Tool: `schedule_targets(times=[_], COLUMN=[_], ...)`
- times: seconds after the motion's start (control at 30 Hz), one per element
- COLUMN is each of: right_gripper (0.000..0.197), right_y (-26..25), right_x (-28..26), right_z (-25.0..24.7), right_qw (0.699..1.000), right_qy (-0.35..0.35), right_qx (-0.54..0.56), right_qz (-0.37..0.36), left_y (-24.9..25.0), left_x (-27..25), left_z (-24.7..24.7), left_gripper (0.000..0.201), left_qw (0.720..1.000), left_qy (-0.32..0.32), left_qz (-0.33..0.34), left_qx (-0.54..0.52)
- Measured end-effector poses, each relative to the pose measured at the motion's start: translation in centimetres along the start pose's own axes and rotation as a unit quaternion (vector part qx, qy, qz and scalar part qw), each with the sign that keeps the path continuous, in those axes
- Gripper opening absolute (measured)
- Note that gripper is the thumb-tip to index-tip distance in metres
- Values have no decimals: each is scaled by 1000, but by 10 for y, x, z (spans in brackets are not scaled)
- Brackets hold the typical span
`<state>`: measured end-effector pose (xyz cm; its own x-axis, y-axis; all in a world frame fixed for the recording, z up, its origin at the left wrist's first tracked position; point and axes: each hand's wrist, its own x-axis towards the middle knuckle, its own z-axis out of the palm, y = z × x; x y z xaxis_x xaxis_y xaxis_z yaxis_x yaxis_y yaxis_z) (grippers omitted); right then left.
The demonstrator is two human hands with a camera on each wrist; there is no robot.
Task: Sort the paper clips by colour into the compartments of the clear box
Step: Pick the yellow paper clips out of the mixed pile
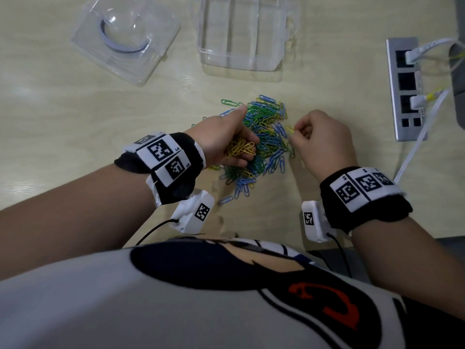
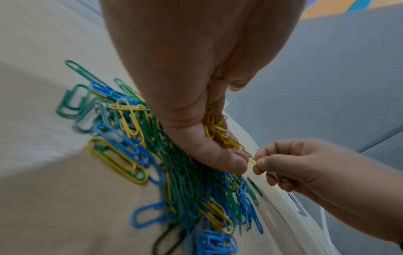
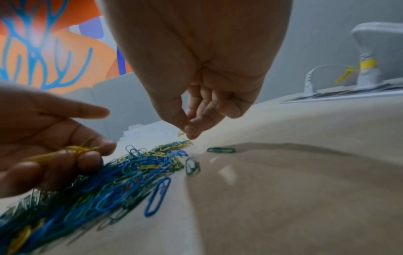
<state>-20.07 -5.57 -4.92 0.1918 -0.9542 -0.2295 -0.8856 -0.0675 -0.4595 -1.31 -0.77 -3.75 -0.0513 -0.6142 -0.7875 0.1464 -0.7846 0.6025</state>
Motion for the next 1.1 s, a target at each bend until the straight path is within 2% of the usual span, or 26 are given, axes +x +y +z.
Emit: schedule_targets(times=[0.13,0.2,0.27,0.33,0.43,0.53,0.63,0.7,0.9,1.1], right_gripper=[16,11,7,6,10,12,28,30,19,19], right_y=[8,7,-2,-9,-10,-3,2,2,5,-1], right_x=[-2,-6,-16,-23,-19,2,24,30,34,42], right_z=[-4,-7,-9,-8,-8,-7,3,6,5,7], right_qw=[1000,995,986,980,973,980,991,990,999,998], right_qy=[2,0,-22,-50,-21,35,-22,-42,-5,-30], right_qx=[31,93,146,146,133,113,-4,-65,-35,-42], right_qz=[-4,-26,-71,-129,-188,-159,-129,-116,-31,-41], left_y=[4,6,7,7,6,6,7,9,10,10], left_x=[0,0,0,-1,-1,0,-1,-1,1,4], left_z=[8,13,20,27,33,30,22,14,-3,-3], left_gripper=[63,63,61,58,57,58,59,59,59,59], left_qw=[1000,1000,1000,1000,1000,1000,1000,1000,1000,1000], left_qy=[6,9,10,3,-7,-10,-14,-12,-10,-8], left_qz=[0,3,5,2,-1,-8,-11,-11,-8,1], left_qx=[-4,-8,-12,-22,-30,-29,-21,-16,-8,-1])
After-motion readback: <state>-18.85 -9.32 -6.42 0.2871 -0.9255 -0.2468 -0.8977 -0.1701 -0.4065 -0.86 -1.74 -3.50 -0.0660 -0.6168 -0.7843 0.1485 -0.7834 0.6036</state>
